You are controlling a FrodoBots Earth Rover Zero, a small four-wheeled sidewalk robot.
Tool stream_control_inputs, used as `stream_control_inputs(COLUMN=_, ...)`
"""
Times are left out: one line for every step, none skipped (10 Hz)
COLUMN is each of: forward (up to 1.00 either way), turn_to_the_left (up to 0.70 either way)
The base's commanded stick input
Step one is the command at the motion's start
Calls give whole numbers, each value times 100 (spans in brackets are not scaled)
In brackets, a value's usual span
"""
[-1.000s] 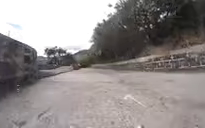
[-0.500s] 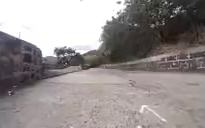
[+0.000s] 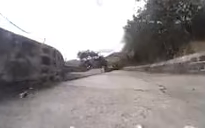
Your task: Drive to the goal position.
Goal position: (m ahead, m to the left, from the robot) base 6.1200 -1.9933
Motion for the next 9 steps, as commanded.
stream_control_inputs(forward=100, turn_to_the_left=0)
stream_control_inputs(forward=100, turn_to_the_left=0)
stream_control_inputs(forward=100, turn_to_the_left=0)
stream_control_inputs(forward=100, turn_to_the_left=0)
stream_control_inputs(forward=100, turn_to_the_left=0)
stream_control_inputs(forward=100, turn_to_the_left=0)
stream_control_inputs(forward=100, turn_to_the_left=-13)
stream_control_inputs(forward=100, turn_to_the_left=-28)
stream_control_inputs(forward=100, turn_to_the_left=-36)
